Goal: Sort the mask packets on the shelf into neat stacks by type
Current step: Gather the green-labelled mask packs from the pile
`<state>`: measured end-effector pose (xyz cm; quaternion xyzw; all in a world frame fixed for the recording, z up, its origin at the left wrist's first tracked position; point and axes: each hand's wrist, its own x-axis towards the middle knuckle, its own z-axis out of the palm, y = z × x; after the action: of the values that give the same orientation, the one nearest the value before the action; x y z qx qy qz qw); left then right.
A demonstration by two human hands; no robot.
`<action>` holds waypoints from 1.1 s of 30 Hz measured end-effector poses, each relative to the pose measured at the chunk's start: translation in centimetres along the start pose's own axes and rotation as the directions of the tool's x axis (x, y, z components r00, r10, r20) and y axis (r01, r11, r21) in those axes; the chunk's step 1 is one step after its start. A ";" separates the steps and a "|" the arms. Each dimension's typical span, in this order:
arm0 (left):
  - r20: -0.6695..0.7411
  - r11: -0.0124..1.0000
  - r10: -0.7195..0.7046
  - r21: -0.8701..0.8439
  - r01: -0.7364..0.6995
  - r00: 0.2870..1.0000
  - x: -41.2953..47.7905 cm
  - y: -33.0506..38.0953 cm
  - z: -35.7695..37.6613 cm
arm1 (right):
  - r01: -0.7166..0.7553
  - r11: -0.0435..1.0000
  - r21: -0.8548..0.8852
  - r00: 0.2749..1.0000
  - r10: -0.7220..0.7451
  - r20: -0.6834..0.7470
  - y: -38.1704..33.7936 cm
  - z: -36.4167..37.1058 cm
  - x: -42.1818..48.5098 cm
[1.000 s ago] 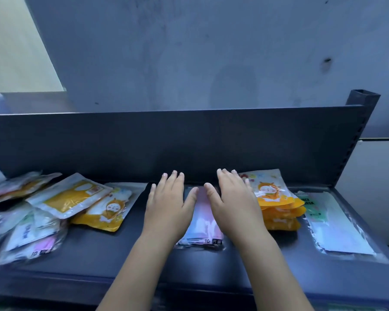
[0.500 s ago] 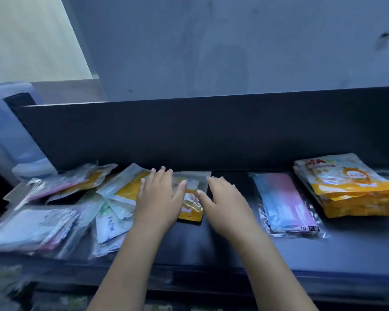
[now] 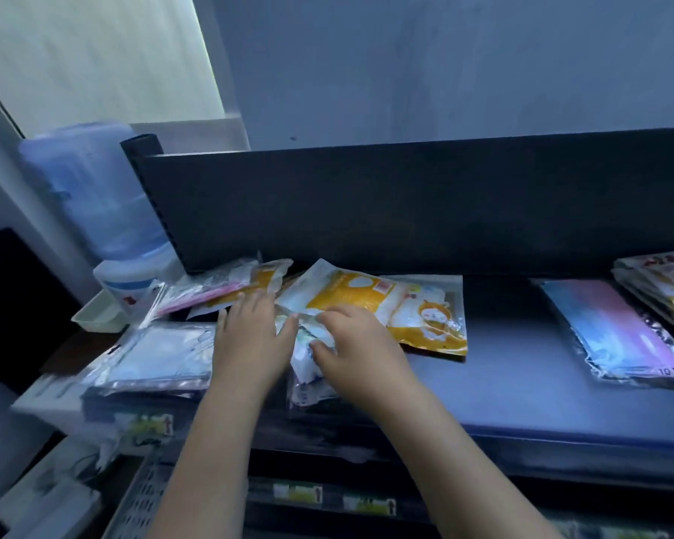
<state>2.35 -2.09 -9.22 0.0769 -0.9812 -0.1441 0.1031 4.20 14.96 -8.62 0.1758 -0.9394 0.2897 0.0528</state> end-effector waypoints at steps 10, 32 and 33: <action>0.156 0.923 -0.382 0.119 0.367 0.911 -1.2 -4.7 -1.0 | -0.154 0.924 -0.350 0.988 0.141 -0.063 -1.7 2.9 0.8; 0.142 0.898 -0.233 -0.348 0.269 0.962 -2.3 -4.2 -4.0 | -0.202 0.964 -0.170 0.931 0.135 -0.340 1.2 4.2 1.7; 0.077 0.919 -0.289 -0.255 0.300 0.954 -2.0 -5.3 -3.4 | -0.242 0.954 -0.178 0.935 0.180 -0.304 1.1 3.9 1.8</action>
<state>5.72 -7.59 -8.00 0.2064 -0.9323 -0.2886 0.0709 2.17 13.07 -12.09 0.0232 -0.9609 0.2138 0.1743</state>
